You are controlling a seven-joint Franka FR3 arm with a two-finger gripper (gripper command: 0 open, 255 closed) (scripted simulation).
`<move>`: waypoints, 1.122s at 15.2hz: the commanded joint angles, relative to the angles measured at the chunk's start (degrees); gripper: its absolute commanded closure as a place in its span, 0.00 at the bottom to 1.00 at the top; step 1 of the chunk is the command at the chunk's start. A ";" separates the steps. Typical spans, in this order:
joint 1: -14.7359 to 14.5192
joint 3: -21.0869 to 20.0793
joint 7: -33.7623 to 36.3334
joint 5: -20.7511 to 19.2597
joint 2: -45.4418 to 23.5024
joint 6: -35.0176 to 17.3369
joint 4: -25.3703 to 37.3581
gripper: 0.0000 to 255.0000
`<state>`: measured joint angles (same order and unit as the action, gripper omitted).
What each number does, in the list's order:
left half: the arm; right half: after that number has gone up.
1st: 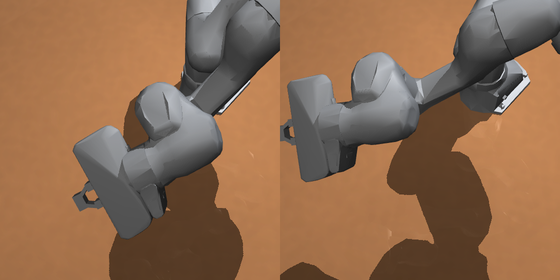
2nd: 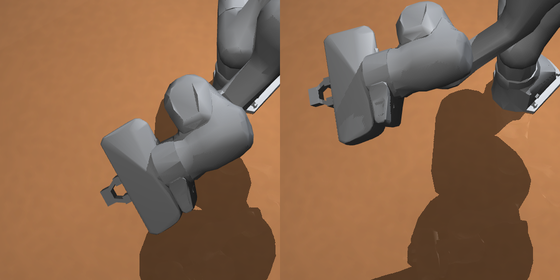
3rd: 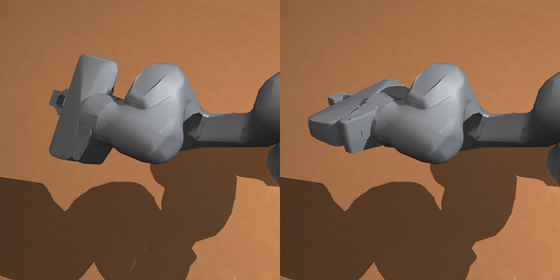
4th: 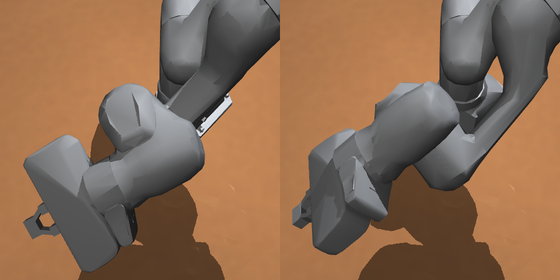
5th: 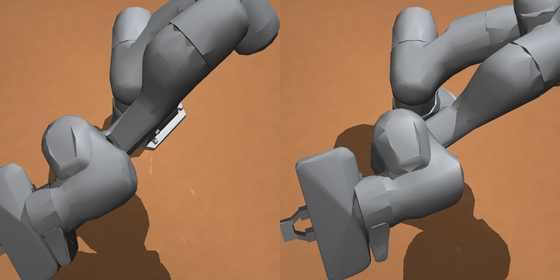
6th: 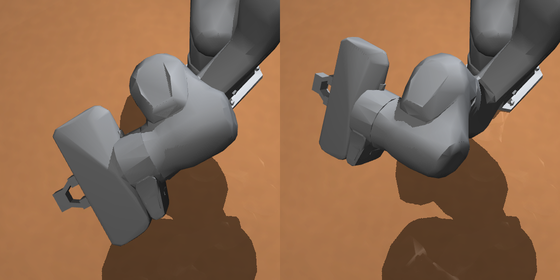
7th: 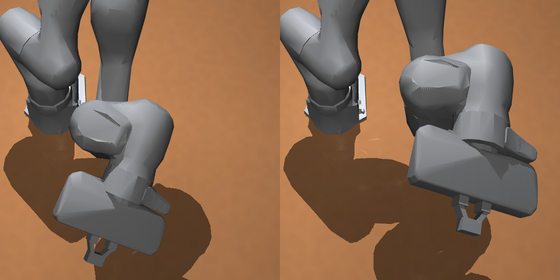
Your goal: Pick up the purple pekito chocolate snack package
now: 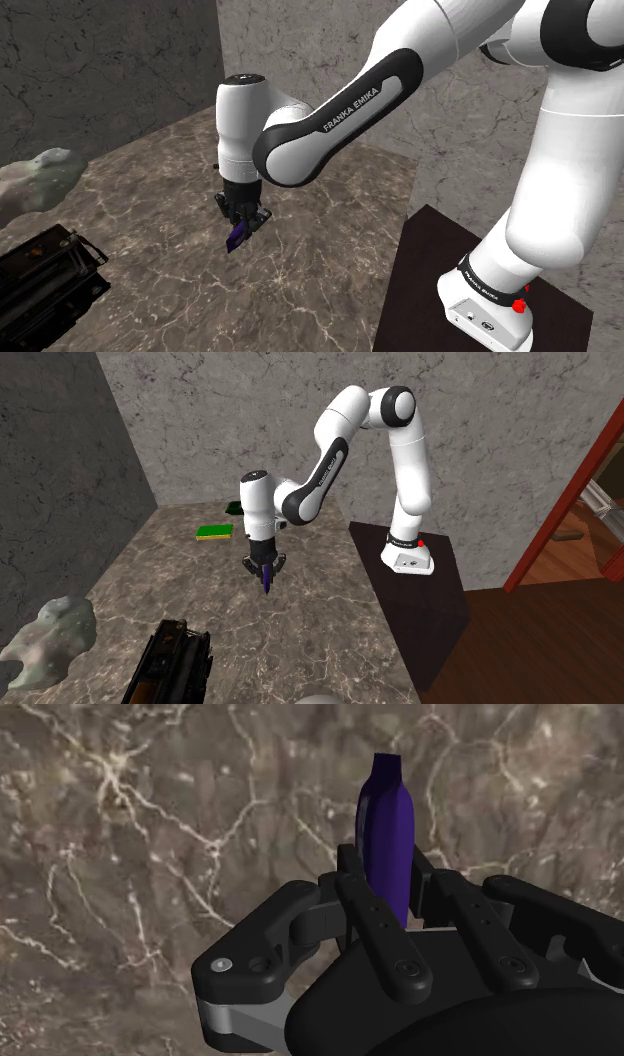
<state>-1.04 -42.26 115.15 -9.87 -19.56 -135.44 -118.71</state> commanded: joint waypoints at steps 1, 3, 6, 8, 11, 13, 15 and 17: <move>0.00 0.01 -0.01 -0.01 -0.02 0.00 -0.02 1.00; 0.29 -0.31 -0.32 0.52 0.57 0.65 0.16 1.00; 1.02 -1.16 -1.15 2.00 2.20 2.55 0.78 1.00; 1.47 -1.67 -1.69 2.96 3.25 3.84 1.25 1.00; 2.09 -2.33 -2.46 4.34 4.78 5.81 2.07 1.00; 2.46 -2.71 -2.94 5.21 5.76 7.15 2.68 1.00; 2.79 -3.04 -3.40 6.04 6.70 8.50 3.34 1.00; 3.10 -3.33 -3.83 6.83 7.60 9.88 4.05 1.00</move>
<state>1.74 -45.46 111.76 -3.52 -12.50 -126.17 -114.84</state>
